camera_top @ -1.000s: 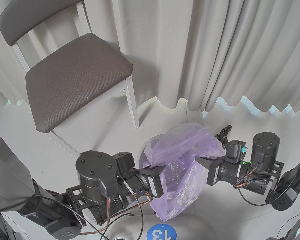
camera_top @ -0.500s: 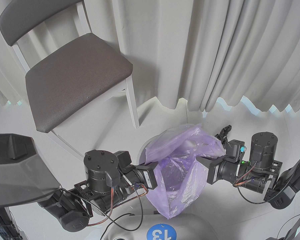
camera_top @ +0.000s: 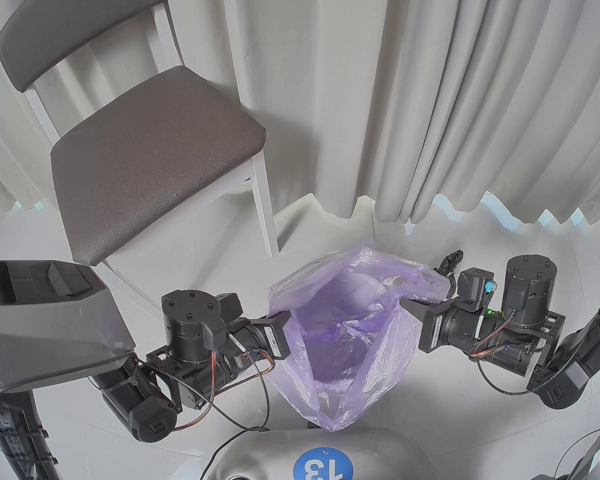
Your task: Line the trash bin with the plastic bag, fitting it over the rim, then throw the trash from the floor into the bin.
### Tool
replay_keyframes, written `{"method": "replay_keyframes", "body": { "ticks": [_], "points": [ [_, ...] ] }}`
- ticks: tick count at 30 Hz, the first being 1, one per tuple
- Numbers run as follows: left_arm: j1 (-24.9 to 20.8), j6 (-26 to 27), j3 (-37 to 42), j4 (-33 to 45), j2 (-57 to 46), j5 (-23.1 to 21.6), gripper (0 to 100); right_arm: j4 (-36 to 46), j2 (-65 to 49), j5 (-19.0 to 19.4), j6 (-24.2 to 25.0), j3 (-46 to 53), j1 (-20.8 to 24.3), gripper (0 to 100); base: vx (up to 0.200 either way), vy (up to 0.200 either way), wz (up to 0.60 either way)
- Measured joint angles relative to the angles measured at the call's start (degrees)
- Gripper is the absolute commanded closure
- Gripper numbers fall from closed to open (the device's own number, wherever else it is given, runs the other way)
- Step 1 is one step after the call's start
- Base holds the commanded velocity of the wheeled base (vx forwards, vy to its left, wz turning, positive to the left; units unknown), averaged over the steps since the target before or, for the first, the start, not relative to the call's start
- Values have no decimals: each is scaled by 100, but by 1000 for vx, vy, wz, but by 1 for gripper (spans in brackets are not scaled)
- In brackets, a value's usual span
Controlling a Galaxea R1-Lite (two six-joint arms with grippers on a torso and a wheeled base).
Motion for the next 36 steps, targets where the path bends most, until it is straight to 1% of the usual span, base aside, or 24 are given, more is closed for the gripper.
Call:
{"method": "replay_keyframes", "body": {
  "ticks": [9,18,29,32,36],
  "points": [
    [289,145,-54,50,39,6,100,-68,258,2,11,-177,-293,100,0,0,0],
    [662,271,-223,73,144,6,100,-417,652,-56,46,-502,-653,100,0,0,0],
    [767,262,-389,44,182,85,100,-375,788,-121,5,-668,-918,100,0,0,0],
    [766,257,-406,30,183,93,100,-160,755,-124,-129,-635,-964,100,0,0,0],
    [741,249,-428,9,182,129,100,545,606,-124,-304,-601,-1009,100,0,0,0]
  ]
}}
